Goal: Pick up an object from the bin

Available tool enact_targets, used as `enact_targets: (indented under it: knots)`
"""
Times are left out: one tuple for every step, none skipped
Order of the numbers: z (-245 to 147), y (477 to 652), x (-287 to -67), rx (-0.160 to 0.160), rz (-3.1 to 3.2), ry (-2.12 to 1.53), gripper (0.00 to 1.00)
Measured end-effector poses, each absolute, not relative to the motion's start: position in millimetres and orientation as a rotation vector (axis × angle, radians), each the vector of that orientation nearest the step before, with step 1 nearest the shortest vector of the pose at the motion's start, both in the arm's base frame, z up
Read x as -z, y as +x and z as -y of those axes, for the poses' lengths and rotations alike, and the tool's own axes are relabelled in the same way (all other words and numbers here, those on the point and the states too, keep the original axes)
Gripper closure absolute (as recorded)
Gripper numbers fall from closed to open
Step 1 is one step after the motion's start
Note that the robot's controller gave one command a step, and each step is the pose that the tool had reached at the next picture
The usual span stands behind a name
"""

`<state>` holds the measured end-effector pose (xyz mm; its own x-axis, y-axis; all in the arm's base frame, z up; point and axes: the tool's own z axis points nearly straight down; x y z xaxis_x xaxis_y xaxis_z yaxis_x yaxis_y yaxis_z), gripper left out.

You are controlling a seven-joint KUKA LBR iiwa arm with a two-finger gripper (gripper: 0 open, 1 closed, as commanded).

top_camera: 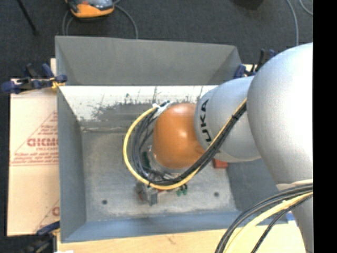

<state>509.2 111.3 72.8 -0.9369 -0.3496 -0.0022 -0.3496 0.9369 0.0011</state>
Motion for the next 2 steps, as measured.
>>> enact_targets:
  knots:
    - [-165.1,530.8,-186.0,-0.002,-3.085,-0.574,1.0]
    - [-165.4,530.7,-186.0,-0.003,-3.086,-0.572,1.0]
